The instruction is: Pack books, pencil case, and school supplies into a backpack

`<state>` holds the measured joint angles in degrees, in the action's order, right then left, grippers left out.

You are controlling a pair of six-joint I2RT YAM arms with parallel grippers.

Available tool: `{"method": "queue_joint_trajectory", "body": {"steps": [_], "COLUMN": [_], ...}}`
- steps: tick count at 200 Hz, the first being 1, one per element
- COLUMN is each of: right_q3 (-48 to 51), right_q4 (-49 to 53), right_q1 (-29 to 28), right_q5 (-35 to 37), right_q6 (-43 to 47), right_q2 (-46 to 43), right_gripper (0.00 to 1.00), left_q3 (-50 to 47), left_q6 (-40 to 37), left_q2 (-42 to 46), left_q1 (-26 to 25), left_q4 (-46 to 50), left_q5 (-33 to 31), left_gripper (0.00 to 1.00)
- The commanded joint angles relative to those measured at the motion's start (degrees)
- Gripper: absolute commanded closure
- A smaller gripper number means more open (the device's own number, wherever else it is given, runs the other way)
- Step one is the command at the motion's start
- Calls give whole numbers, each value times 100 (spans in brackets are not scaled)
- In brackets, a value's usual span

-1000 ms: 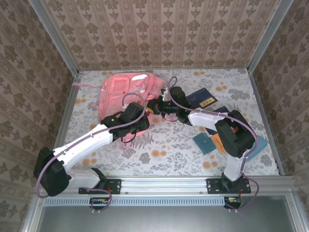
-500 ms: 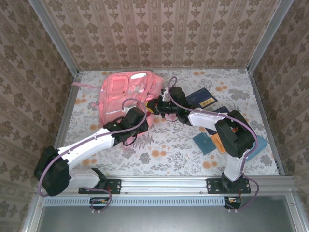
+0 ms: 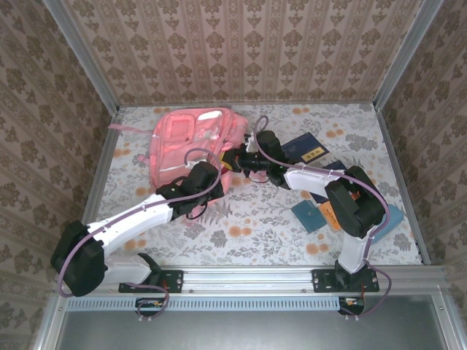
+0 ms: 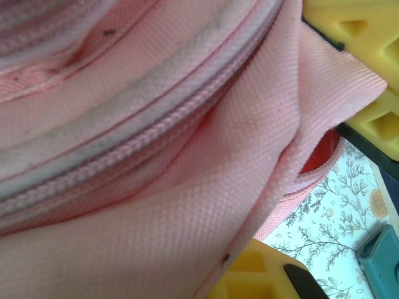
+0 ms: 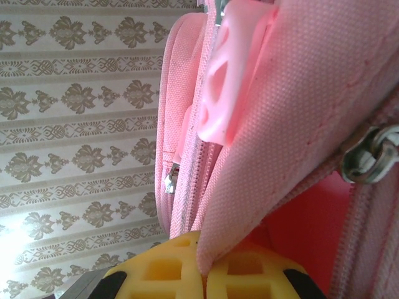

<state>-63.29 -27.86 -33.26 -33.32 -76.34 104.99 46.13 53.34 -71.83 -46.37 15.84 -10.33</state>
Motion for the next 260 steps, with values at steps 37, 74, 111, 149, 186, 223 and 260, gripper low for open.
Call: {"method": "queue_joint_trajectory", "body": {"steps": [37,74,111,149,186,223,260], "right_q3": [73,211,179,516,758,265,68], "right_q4": [-52,-63,-107,116,1681,4146,4135], "right_q1": [433,830,852,761,719,545,180], "right_q5": [162,269,126,70,468,1578,1488], "right_q6": [401,516,410,47,252,890,451], "right_q2": [-345,-366,-269,-483,-1118,-1640,-1438], "right_gripper": [99,99,90,50,45,45,47], "left_q3": [-76,-260,-135,223,509,682,733], "left_q6": [-68,-162,-683,-1216,-1511,-1690,-1731], "left_q2": [490,798,638,243,-141,-461,-646], "left_q1": [218,466,533,492,393,214,148], "left_q4": [809,927,593,96,-121,-133,-185], "left_q5": [-269,-186,278,919,1163,1069,1068], "left_gripper": [100,100,100,100,100,100,100]}}
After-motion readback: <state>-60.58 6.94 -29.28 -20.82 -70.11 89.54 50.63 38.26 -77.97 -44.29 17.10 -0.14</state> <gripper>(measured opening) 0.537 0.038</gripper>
